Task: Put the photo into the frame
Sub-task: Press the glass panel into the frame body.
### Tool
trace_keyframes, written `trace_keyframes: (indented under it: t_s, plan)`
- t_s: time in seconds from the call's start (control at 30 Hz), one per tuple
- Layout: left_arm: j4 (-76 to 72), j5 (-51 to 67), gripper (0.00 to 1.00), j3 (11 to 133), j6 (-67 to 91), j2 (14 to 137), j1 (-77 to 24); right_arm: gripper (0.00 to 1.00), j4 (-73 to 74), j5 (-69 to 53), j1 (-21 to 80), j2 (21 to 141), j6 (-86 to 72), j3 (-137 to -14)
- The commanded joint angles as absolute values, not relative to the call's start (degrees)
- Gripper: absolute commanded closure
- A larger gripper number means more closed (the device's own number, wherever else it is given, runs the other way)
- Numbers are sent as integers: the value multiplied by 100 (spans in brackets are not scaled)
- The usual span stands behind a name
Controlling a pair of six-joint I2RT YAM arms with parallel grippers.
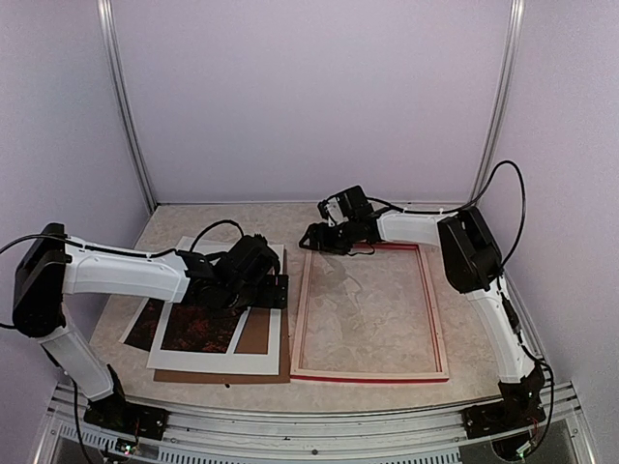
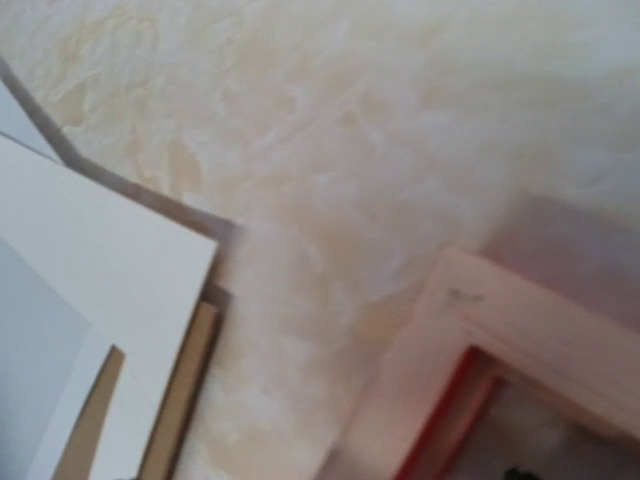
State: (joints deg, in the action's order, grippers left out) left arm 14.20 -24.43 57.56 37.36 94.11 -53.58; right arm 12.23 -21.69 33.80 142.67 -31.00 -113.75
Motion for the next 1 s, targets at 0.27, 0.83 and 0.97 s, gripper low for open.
trace_keyframes:
  t_s: [0.27,0.83,0.97]
  plan:
    - [1382,-2536,2,5559,3882,9173,-5308,22,1199,-2255,3520,14658,-3435,-11435]
    - [1367,-2496,2,5379,3965,9077,-5317,21,1466,-1210,3414,14395,-3709,-11042]
    - [1362,-2481,2,5395,3964,9101,-5317,21,1486,-971,3283,14087,-3620,-10730]
